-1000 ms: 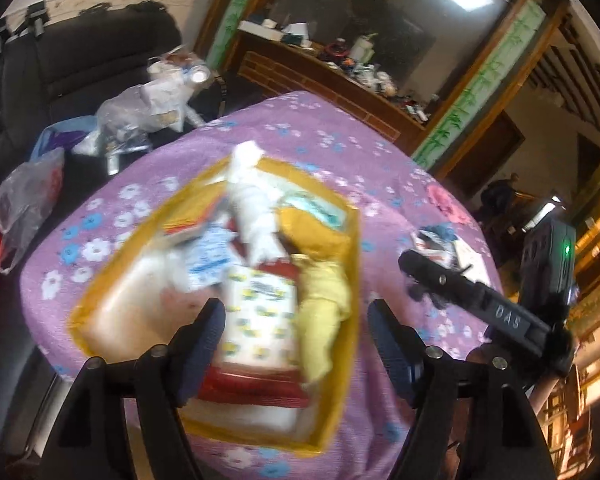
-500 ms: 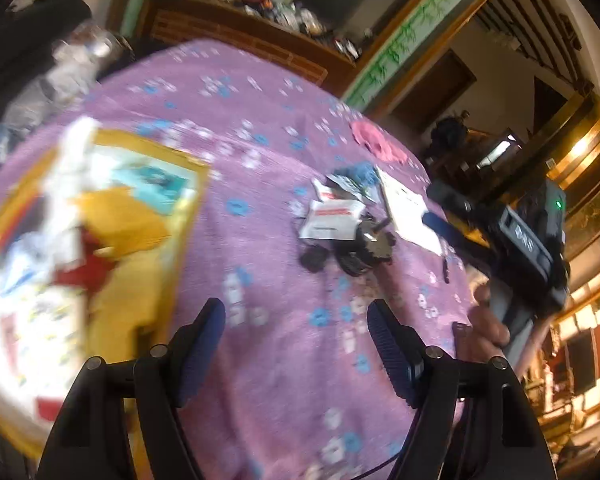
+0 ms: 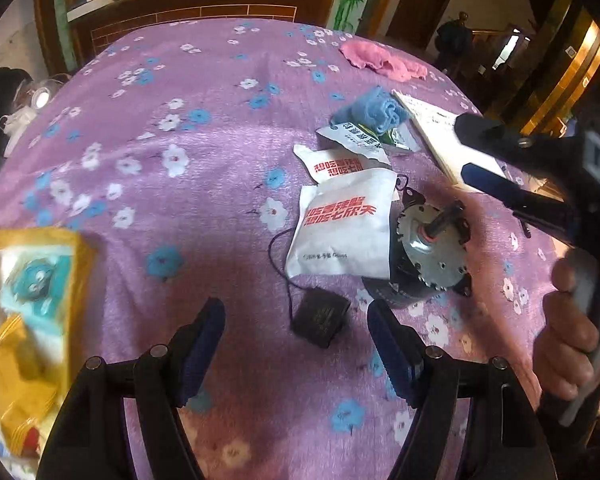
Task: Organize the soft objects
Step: 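Move both tools back over the table toward the remaining items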
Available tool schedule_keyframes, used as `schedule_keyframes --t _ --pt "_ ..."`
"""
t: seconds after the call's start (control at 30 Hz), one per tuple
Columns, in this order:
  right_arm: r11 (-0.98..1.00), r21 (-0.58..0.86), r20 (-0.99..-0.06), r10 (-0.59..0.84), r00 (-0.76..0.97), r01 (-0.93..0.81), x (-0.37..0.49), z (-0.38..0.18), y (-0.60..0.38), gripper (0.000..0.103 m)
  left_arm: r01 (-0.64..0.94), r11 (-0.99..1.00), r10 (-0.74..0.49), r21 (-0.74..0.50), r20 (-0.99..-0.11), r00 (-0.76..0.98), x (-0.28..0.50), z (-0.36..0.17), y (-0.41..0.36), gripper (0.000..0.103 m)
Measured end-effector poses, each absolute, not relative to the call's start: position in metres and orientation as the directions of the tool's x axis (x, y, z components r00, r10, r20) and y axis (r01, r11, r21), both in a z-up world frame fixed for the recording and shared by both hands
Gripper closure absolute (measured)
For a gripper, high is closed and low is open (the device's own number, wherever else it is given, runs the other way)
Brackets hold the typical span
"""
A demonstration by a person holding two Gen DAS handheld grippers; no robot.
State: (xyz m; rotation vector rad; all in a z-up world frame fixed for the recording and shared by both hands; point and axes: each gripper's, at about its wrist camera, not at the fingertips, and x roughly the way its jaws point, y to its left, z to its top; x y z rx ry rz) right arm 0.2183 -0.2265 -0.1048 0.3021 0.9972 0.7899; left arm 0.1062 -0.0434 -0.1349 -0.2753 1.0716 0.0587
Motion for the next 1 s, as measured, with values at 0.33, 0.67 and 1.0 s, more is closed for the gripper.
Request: schedule_keyframes --t 0.33,0.67,1.0 --pt "0.695 0.581 -0.622 0.715 0.32 -0.422 0.219 -0.106 -0.233 0.025 -0.1 0.995 0.033 -0.024 -0.843 0.536 0.136 -0.14 -0.069 0.027" --pt "0.699 0.587 -0.622 0.712 0.325 -0.409 0.218 -0.106 -0.233 0.025 -0.089 0.996 0.058 0.009 -0.82 0.569 0.132 -0.132 -0.067 0.049" --pt "0.703 0.588 -0.629 0.708 0.32 -0.399 0.219 -0.109 -0.233 0.025 -0.15 0.983 -0.014 -0.107 -0.853 0.522 0.154 -0.137 -0.051 0.09"
